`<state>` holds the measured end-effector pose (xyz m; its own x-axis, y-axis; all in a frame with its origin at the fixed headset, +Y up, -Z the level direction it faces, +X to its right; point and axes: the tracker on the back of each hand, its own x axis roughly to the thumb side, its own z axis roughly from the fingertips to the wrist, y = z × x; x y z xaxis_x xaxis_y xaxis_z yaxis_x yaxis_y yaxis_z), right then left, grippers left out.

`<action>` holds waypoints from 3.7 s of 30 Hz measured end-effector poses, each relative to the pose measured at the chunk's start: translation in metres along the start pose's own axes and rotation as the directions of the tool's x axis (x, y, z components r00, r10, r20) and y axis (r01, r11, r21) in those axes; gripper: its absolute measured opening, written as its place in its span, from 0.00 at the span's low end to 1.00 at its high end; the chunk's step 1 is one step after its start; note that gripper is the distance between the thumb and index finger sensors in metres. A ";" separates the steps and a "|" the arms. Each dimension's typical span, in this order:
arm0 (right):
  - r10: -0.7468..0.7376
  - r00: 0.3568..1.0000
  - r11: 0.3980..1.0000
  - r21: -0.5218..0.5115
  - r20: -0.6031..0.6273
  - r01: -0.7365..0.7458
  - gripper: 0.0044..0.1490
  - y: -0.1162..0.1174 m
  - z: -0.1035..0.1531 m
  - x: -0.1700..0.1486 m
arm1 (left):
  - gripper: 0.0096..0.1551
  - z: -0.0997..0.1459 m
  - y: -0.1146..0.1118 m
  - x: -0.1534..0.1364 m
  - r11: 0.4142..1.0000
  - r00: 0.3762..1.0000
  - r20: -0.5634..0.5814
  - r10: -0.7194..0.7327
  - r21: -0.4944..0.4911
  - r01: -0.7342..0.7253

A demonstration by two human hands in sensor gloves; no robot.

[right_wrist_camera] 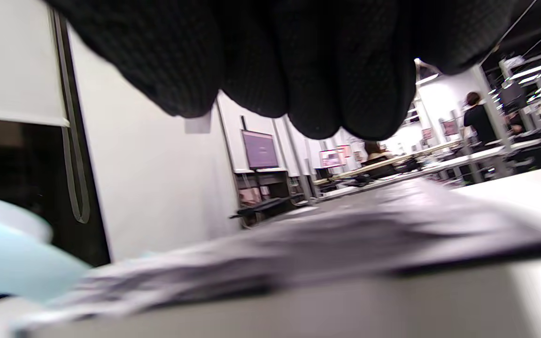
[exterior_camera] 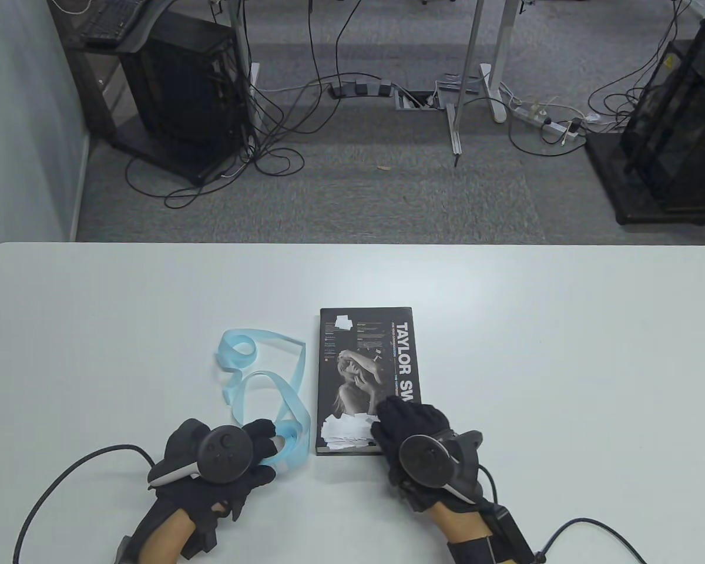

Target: Tear off one label from label roll

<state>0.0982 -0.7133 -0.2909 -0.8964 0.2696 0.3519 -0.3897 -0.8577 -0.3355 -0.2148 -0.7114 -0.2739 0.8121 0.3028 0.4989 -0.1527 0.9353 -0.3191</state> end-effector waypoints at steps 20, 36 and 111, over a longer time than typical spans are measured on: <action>0.233 0.967 0.966 0.093 0.102 -0.243 0.26 0.014 -0.003 -0.025 | 0.33 0.000 -0.001 0.000 0.999 1.000 -0.020 -0.011 -0.039 0.010; 0.201 0.958 0.961 0.150 0.205 -0.234 0.21 0.018 0.002 -0.004 | 0.32 0.001 -0.001 0.000 0.999 0.999 -0.032 -0.025 -0.048 0.024; -0.142 0.987 0.980 0.130 -0.078 0.151 0.29 -0.013 -0.001 -0.050 | 0.33 0.013 -0.024 -0.132 0.967 0.811 -0.531 -0.246 -0.190 0.169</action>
<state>0.1483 -0.7151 -0.3046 -0.8456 0.4219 0.3270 -0.4900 -0.8565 -0.1621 -0.3256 -0.7720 -0.3219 0.9951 -0.0819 0.0546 0.0965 0.9210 -0.3774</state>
